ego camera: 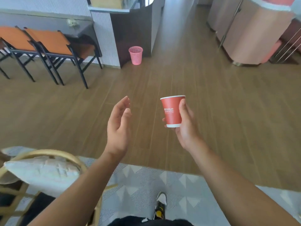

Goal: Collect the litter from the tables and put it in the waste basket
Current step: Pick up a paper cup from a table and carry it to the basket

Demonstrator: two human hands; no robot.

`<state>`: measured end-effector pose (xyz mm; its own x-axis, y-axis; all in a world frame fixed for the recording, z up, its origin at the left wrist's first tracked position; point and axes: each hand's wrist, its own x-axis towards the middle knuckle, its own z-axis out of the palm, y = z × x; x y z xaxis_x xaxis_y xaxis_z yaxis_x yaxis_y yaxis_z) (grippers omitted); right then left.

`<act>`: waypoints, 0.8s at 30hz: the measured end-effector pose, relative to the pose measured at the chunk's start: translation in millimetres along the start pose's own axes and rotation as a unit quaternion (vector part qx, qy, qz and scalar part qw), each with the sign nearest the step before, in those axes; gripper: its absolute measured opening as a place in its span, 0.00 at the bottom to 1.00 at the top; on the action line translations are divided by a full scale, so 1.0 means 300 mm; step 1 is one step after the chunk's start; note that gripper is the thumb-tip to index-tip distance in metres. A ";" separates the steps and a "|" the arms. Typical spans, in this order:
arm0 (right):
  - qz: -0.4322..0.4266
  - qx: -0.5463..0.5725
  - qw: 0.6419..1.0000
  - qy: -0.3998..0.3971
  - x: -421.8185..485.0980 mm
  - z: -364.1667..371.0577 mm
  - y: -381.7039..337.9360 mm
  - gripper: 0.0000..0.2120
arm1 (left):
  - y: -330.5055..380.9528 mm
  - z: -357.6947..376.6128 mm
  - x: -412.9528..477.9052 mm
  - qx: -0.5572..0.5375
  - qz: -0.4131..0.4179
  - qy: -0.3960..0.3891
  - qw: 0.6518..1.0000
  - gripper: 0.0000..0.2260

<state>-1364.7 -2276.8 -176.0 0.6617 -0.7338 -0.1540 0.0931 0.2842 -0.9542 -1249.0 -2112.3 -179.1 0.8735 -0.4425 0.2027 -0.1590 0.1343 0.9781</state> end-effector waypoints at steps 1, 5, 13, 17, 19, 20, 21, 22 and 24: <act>0.000 0.005 1.000 -0.003 0.062 -0.016 -0.026 0.27 | -0.007 0.042 0.045 -0.002 0.004 0.004 1.000 0.16; 0.015 0.024 0.999 -0.017 0.255 -0.060 -0.087 0.27 | -0.031 0.169 0.191 -0.008 -0.002 0.006 1.000 0.17; 0.020 0.045 0.999 -0.022 0.622 -0.070 -0.129 0.29 | -0.132 0.335 0.515 -0.002 -0.001 -0.012 1.000 0.21; 0.019 0.048 0.998 -0.027 0.862 -0.040 -0.138 0.33 | -0.210 0.400 0.749 -0.006 0.004 -0.018 1.000 0.21; 0.021 0.051 0.998 -0.026 0.995 -0.012 -0.152 0.33 | -0.247 0.428 0.883 -0.011 0.008 -0.022 1.000 0.19; 0.020 0.053 0.998 -0.025 1.068 0.008 -0.161 0.32 | -0.266 0.441 0.957 -0.013 0.010 -0.025 1.000 0.19; 0.020 0.055 0.998 -0.023 1.139 0.030 -0.171 0.31 | -0.281 0.452 1.030 -0.015 0.010 -0.030 0.999 0.18; 0.022 0.057 0.998 -0.020 1.211 0.056 -0.182 0.29 | -0.293 0.461 1.106 -0.015 0.007 -0.034 0.999 0.18; 0.025 0.064 0.997 -0.018 1.348 0.111 -0.210 0.28 | -0.306 0.470 1.259 -0.011 0.005 -0.039 0.999 0.19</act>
<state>-1078.3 -2570.9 -169.6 0.6944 -0.6943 -0.1893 0.1522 0.3988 -0.9043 -969.4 -2416.6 -185.8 0.8339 -0.5081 0.2155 -0.1559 0.1577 0.9751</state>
